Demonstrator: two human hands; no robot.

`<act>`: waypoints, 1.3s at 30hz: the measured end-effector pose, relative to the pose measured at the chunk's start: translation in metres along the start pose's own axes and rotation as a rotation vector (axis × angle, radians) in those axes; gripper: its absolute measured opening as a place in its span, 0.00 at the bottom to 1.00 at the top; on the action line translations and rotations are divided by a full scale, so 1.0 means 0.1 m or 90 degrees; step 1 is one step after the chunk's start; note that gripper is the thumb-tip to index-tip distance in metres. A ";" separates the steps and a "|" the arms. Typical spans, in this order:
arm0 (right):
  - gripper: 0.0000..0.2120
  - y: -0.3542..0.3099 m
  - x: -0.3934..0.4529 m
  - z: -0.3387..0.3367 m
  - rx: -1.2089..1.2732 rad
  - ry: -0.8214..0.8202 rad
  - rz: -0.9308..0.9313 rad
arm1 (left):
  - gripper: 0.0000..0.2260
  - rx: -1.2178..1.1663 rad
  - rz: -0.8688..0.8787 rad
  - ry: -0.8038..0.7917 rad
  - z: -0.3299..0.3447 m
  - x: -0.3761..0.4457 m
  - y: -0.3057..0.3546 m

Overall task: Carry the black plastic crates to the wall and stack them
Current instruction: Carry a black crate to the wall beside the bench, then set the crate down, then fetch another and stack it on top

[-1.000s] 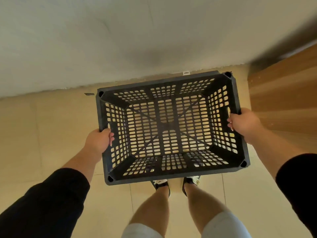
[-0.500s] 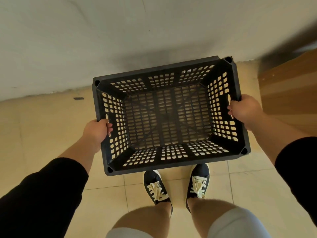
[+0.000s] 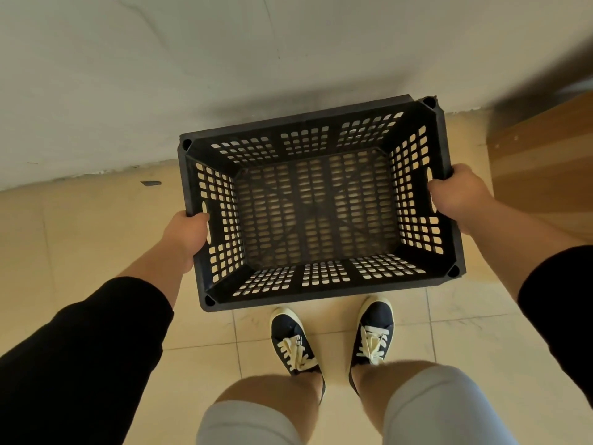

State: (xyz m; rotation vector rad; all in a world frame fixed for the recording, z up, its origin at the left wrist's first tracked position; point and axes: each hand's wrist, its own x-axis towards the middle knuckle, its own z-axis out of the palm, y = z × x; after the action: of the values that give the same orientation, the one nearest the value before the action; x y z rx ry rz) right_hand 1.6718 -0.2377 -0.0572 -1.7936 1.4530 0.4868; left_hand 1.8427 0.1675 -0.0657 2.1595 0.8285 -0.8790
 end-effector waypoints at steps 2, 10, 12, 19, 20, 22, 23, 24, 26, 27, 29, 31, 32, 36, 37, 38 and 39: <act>0.25 -0.07 -0.17 -0.06 -0.043 -0.001 -0.025 | 0.21 0.059 0.032 0.014 -0.03 -0.18 -0.03; 0.26 -0.34 -1.26 -0.42 -0.086 -0.055 -0.100 | 0.24 0.229 0.155 0.008 -0.37 -1.31 0.07; 0.28 -0.35 -1.60 -0.57 -0.083 -0.066 -0.102 | 0.24 0.298 0.199 -0.026 -0.47 -1.72 0.18; 0.28 -0.40 -2.96 -1.20 -0.043 -0.105 -0.092 | 0.27 0.501 0.297 -0.097 -0.96 -3.13 0.52; 0.29 -0.40 -3.13 -1.29 -0.042 -0.110 -0.095 | 0.27 0.517 0.307 -0.101 -1.03 -3.32 0.55; 0.30 -0.43 -3.45 -1.47 -0.060 -0.123 -0.098 | 0.27 0.546 0.332 -0.106 -1.16 -3.66 0.64; 0.30 -0.44 -3.59 -1.56 -0.075 -0.134 -0.105 | 0.27 0.558 0.348 -0.114 -1.22 -3.82 0.70; 0.30 -0.46 -3.71 -1.65 -0.094 -0.144 -0.119 | 0.27 0.568 0.371 -0.125 -1.26 -3.96 0.77; 0.31 -0.49 -3.91 -1.83 -0.142 -0.159 -0.141 | 0.27 0.587 0.416 -0.139 -1.35 -4.21 0.93; 0.31 -0.52 -4.01 -1.93 -0.161 -0.159 -0.150 | 0.27 0.594 0.441 -0.140 -1.39 -4.32 1.00; 0.30 -0.54 -4.21 -2.10 -0.174 -0.145 -0.157 | 0.27 0.602 0.483 -0.141 -1.46 -4.50 1.10; 0.29 -0.54 -4.43 -2.26 -0.162 -0.114 -0.154 | 0.27 0.610 0.518 -0.145 -1.53 -4.66 1.16; 0.29 -0.53 -4.55 -2.32 -0.151 -0.098 -0.149 | 0.27 0.624 0.536 -0.151 -1.57 -4.74 1.18; 0.29 -0.40 -5.09 -2.48 -0.103 -0.029 -0.106 | 0.29 0.716 0.625 -0.187 -1.69 -5.09 1.18; 0.28 -0.36 -5.23 -2.49 -0.088 -0.009 -0.097 | 0.29 0.735 0.652 -0.195 -1.71 -5.18 1.17; 0.27 -0.31 -5.37 -2.50 -0.072 0.011 -0.092 | 0.29 0.755 0.683 -0.201 -1.74 -5.27 1.16; 0.26 -0.24 -5.54 -2.50 -0.057 0.029 -0.081 | 0.29 0.779 0.720 -0.206 -1.77 -5.39 1.14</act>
State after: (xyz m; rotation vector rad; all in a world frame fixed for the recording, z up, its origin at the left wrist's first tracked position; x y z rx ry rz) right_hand 1.4981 -0.0617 0.4984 -1.9664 1.3557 0.4543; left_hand 1.6787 0.0716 0.4807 2.6433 -1.3712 -1.1015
